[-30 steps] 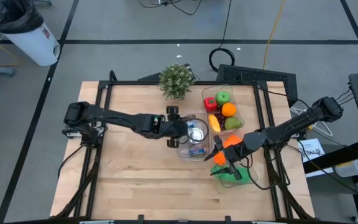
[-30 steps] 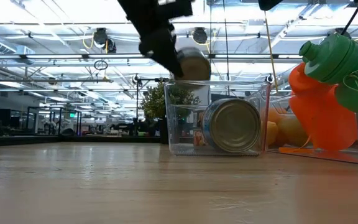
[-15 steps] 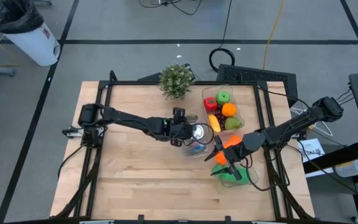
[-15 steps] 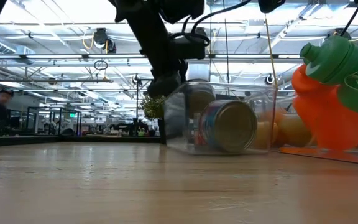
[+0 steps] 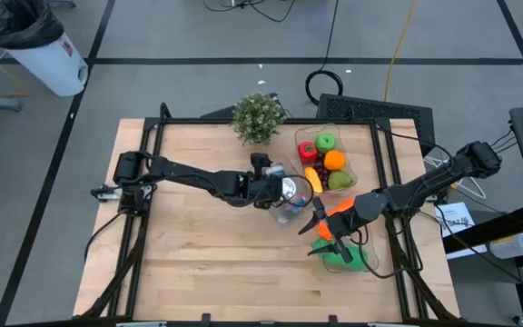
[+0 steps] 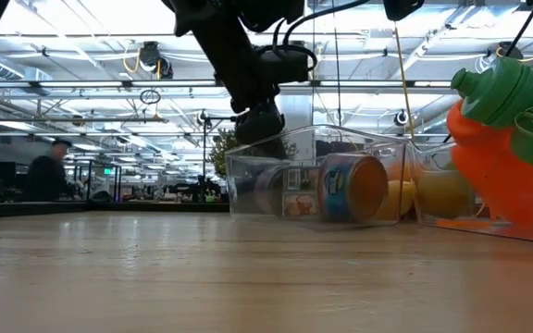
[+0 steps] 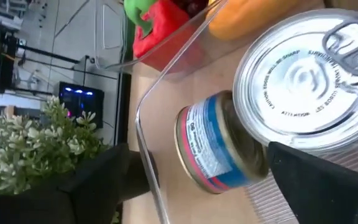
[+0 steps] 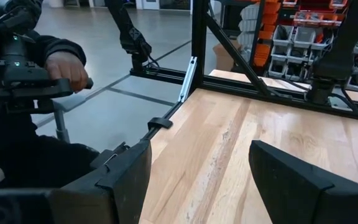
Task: Pick & Place Food Item
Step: Return to Home Position
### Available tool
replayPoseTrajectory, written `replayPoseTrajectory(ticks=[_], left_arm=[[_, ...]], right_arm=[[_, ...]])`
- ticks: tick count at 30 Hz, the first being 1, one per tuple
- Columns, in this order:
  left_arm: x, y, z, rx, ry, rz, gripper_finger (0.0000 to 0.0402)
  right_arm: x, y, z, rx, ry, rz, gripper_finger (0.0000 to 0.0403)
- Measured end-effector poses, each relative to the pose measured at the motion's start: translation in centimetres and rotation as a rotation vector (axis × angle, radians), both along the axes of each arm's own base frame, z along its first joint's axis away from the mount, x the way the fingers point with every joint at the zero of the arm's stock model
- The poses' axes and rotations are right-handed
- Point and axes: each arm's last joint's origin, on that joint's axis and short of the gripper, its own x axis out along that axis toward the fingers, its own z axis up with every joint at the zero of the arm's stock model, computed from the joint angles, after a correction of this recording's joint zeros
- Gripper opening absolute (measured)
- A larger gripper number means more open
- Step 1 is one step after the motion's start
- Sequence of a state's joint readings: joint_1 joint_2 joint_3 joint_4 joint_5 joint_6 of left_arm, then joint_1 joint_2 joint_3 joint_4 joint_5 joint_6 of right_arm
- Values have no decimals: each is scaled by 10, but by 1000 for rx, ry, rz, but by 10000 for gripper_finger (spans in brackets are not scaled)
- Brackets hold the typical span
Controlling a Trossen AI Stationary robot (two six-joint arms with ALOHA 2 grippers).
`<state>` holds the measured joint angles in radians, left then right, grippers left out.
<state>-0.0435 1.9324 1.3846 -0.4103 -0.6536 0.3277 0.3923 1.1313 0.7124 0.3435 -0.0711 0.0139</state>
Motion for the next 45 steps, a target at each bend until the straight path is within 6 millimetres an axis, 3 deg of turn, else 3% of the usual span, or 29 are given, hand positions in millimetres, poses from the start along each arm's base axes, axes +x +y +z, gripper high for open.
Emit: replayPoseTrajectory(ticks=[6,10,17,20,23,29,33,40,45], left_arm=[[-5,-11,6,-7,-45,43,347],[-15,-21,26,-97,-111,42,321],[-55,-24,87,-557,-243,-260,296],[-86,-19,93,-634,-356,-370,291],[-126,-6,87,-617,-493,-317,290],[-210,9,54,-571,-783,-126,301],[-247,9,29,-623,-977,-125,310],[-277,8,-18,-671,-1105,-148,316],[-283,7,-31,-682,-1102,-151,306]], right_arm=[[0,0,-1,-4,10,0,254],[0,0,-1,-6,15,0,254],[-5,-4,3,-3,25,-50,254],[-17,-10,12,30,32,-57,254],[-35,-17,22,74,50,-64,254],[-70,-32,34,62,63,-67,254],[-84,-40,31,34,121,-154,254],[-94,-53,21,-60,144,-458,254],[-102,-56,6,-79,114,-443,254]])
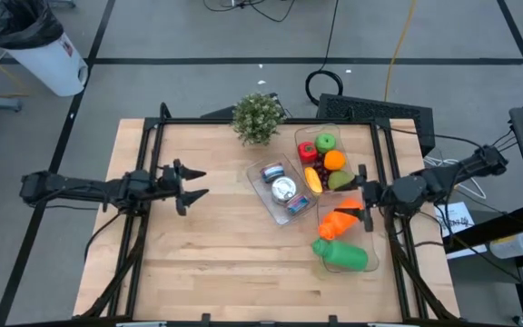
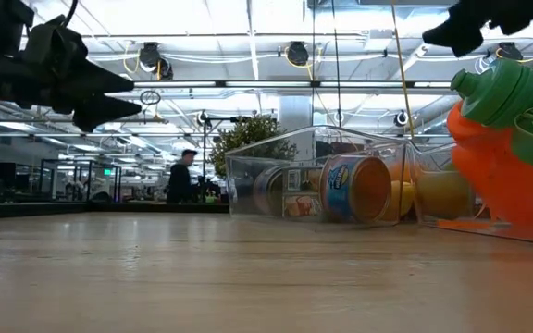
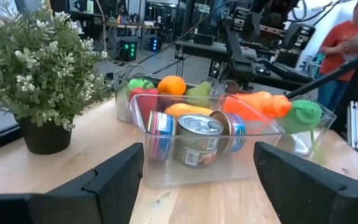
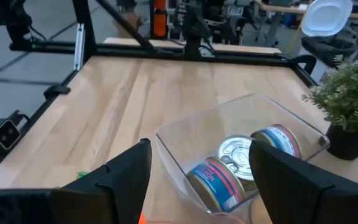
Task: Pick & Place Food Item
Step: Return to Home Position
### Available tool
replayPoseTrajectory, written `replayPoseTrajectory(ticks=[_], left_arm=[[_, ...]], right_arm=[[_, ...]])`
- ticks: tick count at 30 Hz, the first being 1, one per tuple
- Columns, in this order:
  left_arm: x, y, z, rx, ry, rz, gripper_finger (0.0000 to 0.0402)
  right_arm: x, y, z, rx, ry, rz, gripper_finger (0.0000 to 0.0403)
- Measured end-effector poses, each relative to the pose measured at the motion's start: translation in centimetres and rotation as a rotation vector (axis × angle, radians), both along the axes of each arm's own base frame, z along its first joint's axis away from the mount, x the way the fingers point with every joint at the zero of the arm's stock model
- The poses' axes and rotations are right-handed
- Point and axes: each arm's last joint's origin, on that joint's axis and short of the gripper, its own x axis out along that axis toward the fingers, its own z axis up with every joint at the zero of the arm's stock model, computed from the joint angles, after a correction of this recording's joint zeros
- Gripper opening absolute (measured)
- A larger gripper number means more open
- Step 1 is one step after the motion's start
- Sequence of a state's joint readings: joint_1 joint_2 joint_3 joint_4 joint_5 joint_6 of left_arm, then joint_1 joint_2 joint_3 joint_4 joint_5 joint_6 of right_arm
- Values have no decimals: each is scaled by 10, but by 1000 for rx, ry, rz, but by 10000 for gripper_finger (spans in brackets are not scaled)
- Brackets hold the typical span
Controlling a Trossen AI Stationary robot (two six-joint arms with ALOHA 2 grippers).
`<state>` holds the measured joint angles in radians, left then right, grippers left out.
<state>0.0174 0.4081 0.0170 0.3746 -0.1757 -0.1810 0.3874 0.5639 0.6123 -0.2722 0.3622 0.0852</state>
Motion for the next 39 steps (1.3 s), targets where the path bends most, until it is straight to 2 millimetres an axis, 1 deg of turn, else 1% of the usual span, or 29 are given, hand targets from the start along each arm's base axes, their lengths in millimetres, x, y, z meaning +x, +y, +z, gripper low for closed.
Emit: replayPoseTrajectory(ticks=[5,10,13,16,19,22,25,28,31,34,39], left_arm=[[-2,0,3,60,-15,3,299],[-10,3,6,98,-39,3,306],[-16,4,1,89,9,-26,314],[-22,4,-1,66,17,-26,321],[-26,4,2,68,-25,-22,326],[-27,4,3,70,-39,-21,324],[-27,4,2,70,-29,-20,317],[-27,4,2,78,-27,-22,310],[-27,4,2,83,-24,-21,305],[-27,4,2,82,-23,-22,302],[-27,4,3,73,-34,-21,306]], right_arm=[[-24,-10,-10,38,-100,1,254],[-49,-20,-17,83,-208,0,254],[-59,-24,-26,86,-217,0,254],[-65,-26,-35,93,-246,7,254],[-59,-23,-46,59,-251,35,254],[-51,-20,-50,98,-330,26,254],[-44,-15,-64,116,-367,90,254],[-41,-12,-69,131,-417,168,254],[-39,-10,-77,137,-425,186,254],[-38,-9,-81,150,-448,216,254],[-38,-5,-85,154,-426,367,254]])
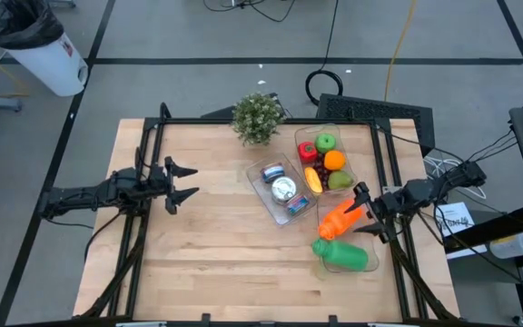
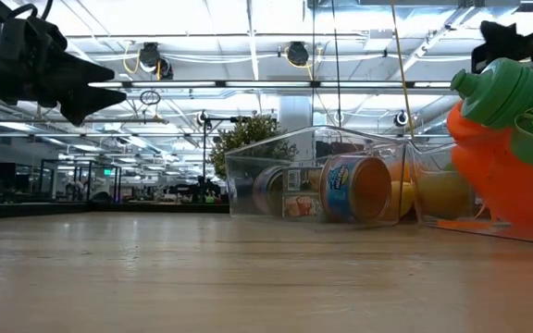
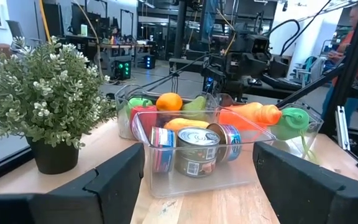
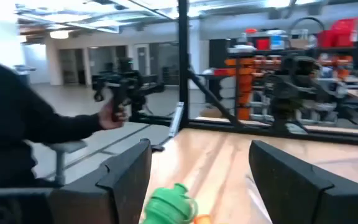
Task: Pick & Place Food Item
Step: Return to Home Position
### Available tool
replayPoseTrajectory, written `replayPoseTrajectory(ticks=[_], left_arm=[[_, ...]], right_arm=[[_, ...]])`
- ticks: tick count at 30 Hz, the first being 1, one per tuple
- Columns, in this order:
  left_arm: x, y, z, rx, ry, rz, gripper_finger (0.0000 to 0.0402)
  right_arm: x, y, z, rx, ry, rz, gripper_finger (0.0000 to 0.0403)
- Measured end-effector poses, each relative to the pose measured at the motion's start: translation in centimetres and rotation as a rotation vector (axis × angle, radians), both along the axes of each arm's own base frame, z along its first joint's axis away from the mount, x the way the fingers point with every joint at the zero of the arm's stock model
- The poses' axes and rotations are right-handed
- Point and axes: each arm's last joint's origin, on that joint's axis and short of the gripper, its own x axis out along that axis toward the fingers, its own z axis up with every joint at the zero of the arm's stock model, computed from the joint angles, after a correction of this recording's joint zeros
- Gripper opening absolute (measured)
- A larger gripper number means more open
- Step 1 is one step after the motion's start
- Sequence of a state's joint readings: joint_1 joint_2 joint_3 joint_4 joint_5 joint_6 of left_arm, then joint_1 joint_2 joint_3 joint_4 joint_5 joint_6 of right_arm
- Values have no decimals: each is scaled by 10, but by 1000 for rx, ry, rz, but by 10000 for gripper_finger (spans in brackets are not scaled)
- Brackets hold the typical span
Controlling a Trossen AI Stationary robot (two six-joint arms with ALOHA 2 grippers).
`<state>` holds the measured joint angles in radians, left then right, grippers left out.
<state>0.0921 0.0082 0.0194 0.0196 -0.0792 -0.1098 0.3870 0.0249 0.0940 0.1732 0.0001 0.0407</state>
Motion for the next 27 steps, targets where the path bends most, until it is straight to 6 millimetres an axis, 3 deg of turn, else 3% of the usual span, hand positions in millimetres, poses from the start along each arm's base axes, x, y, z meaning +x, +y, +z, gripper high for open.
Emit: replayPoseTrajectory(ticks=[12,27], left_arm=[[0,0,3,4,-35,1,328],[0,0,3,4,-39,1,305]], right_arm=[[0,-2,-8,-21,45,-57,254],[2,-1,-12,-102,57,-61,254]])
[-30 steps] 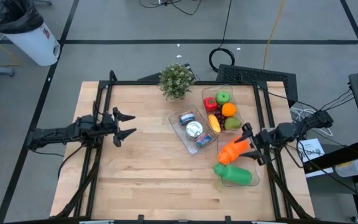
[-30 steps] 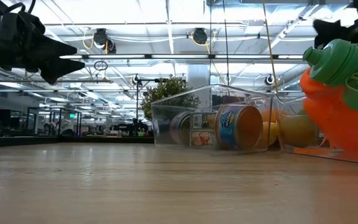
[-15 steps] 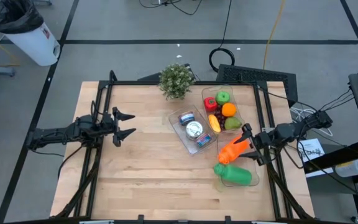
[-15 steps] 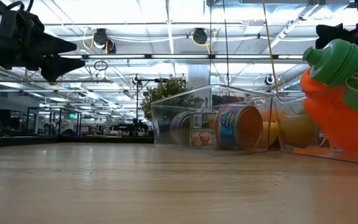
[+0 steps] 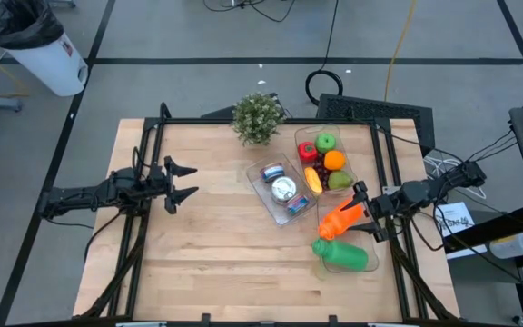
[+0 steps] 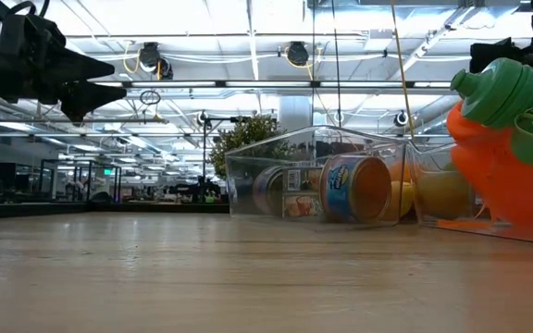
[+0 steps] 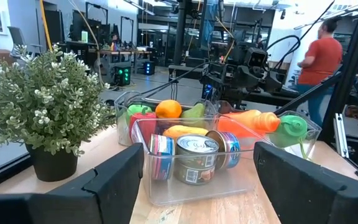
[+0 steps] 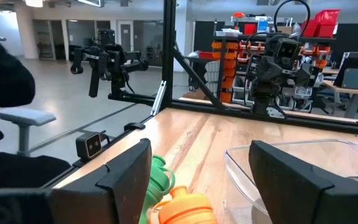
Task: Pick & Place Food Item
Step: Return to Home Position
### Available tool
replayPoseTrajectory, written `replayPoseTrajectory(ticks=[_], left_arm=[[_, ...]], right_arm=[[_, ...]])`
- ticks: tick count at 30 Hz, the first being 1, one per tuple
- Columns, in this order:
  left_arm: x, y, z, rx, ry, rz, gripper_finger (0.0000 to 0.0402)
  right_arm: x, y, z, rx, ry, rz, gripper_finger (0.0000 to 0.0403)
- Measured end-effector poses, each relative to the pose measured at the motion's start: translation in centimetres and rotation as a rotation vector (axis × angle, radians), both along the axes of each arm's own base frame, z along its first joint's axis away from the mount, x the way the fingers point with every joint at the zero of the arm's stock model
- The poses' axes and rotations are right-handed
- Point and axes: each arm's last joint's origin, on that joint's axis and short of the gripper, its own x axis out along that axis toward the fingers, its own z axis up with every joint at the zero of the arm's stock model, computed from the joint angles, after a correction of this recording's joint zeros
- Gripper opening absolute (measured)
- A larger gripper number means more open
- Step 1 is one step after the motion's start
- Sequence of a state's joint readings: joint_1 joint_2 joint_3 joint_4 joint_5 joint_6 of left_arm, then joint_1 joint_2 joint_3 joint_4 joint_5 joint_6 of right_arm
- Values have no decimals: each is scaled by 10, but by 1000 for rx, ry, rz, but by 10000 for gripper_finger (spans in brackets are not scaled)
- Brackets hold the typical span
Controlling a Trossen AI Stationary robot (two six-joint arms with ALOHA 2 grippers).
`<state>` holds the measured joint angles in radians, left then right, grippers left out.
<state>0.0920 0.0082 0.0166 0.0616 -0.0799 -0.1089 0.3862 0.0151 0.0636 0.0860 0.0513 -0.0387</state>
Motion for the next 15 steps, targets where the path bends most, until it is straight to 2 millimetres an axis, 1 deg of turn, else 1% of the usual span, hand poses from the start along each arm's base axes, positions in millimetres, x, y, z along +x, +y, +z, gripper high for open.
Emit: replayPoseTrajectory(ticks=[11,15], left_arm=[[0,0,0,0,0,0,328],[0,0,0,0,-1,0,329]], right_arm=[[0,0,0,0,0,0,254],[0,0,0,0,0,0,254]])
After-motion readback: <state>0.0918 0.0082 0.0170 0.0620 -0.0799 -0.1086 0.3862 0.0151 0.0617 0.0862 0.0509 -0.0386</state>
